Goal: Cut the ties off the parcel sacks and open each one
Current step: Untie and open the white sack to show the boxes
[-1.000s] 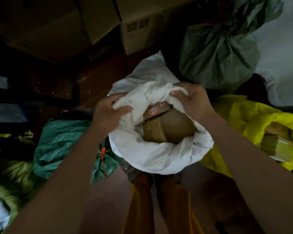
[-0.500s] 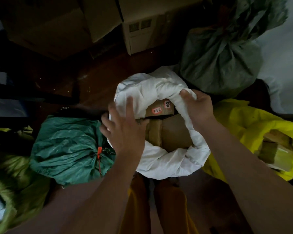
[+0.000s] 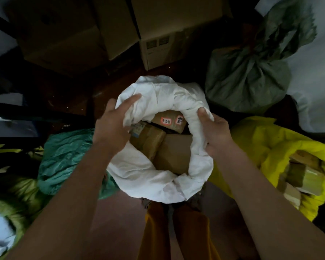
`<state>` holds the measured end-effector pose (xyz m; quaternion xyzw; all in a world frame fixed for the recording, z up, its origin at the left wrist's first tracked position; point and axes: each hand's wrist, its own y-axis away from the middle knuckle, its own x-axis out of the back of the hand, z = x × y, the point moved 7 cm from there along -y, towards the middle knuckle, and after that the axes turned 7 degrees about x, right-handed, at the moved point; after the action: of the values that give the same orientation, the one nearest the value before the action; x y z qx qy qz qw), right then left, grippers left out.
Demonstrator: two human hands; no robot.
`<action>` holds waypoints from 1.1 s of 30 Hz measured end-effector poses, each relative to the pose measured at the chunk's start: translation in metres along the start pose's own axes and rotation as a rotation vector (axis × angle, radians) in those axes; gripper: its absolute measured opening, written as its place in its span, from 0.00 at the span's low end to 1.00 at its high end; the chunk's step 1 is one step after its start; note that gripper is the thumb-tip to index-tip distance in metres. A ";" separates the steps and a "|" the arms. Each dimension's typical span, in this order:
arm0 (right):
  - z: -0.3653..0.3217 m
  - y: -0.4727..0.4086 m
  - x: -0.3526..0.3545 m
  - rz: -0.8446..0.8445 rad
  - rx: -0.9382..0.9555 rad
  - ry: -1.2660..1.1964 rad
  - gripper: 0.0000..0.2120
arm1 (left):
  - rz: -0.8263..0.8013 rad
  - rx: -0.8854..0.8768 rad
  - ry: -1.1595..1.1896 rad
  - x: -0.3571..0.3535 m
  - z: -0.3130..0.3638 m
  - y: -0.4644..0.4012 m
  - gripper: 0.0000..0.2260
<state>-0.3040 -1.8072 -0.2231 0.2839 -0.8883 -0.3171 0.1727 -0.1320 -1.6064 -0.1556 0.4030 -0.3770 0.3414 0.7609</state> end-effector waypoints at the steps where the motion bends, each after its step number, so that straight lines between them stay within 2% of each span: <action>1: 0.001 0.002 -0.001 -0.003 -0.024 0.010 0.10 | -0.036 -0.029 -0.004 0.006 -0.001 -0.005 0.40; 4: 0.013 0.005 -0.002 -0.026 -0.139 0.047 0.14 | -0.132 -0.106 -0.045 0.016 -0.002 -0.019 0.41; 7: 0.028 0.008 -0.003 -0.079 -0.302 0.039 0.26 | -0.192 -0.135 -0.081 0.009 -0.006 -0.030 0.41; 10: 0.047 0.011 0.001 -0.039 -0.369 0.010 0.23 | -0.237 -0.133 -0.080 -0.014 -0.009 -0.033 0.41; 13: 0.059 0.009 0.012 0.060 -0.222 0.088 0.13 | -0.195 -0.160 -0.022 -0.037 -0.006 -0.021 0.39; 15: 0.055 0.007 0.018 0.088 -0.061 0.145 0.09 | -0.020 -0.141 -0.043 -0.042 -0.009 -0.013 0.36; 17: 0.047 0.003 0.019 0.060 0.126 0.251 0.09 | 0.203 -0.018 0.009 -0.038 -0.016 -0.003 0.33; 19: 0.034 0.003 0.016 0.032 0.348 0.407 0.15 | 0.339 0.103 0.052 -0.039 -0.019 0.010 0.30; 22: 0.014 0.009 0.004 0.020 0.611 0.610 0.24 | 0.371 0.230 0.008 -0.051 -0.015 0.017 0.28; 25: -0.002 0.015 -0.018 -0.049 0.786 0.816 0.31 | 0.367 0.309 -0.037 -0.060 -0.011 0.013 0.29; 27: -0.007 0.017 -0.034 -0.075 0.837 0.953 0.33 | 0.372 0.320 -0.019 -0.062 -0.013 0.009 0.29; 30: -0.011 0.007 -0.042 -0.100 0.845 0.983 0.28 | 0.367 0.228 0.117 -0.059 -0.021 0.000 0.27; 33: -0.017 -0.011 -0.034 -0.179 0.879 0.829 0.20 | 0.343 0.057 0.421 -0.051 -0.043 -0.011 0.21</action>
<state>-0.2651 -1.8013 -0.2219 0.5021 -0.7675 0.2026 0.3433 -0.1345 -1.5843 -0.2196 0.2748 -0.2632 0.5519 0.7420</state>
